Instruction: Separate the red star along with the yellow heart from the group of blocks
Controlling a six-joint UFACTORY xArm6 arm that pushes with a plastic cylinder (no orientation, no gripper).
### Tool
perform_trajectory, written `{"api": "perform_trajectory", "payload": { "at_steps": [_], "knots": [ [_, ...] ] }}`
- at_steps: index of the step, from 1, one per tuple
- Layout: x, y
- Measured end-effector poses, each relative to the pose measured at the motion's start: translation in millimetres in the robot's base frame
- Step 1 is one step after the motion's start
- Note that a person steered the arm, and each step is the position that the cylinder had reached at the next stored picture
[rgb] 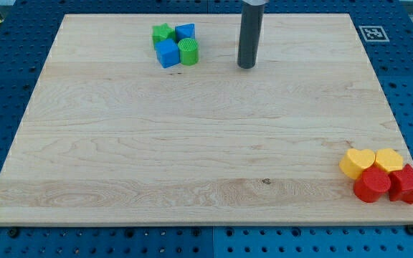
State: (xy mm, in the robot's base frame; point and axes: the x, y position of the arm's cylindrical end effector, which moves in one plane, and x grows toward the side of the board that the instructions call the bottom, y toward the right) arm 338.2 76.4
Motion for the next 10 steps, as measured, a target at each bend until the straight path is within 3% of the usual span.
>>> {"api": "perform_trajectory", "payload": {
  "at_steps": [1, 2, 4, 5, 8, 9, 10],
  "knots": [
    [-29.1, 3.8],
    [-86.2, 3.2],
    [-132.2, -51.6],
    [-116.0, 21.7],
    [67.9, 268.0],
    [77.1, 268.9],
    [151.9, 268.7]
  ]
}}
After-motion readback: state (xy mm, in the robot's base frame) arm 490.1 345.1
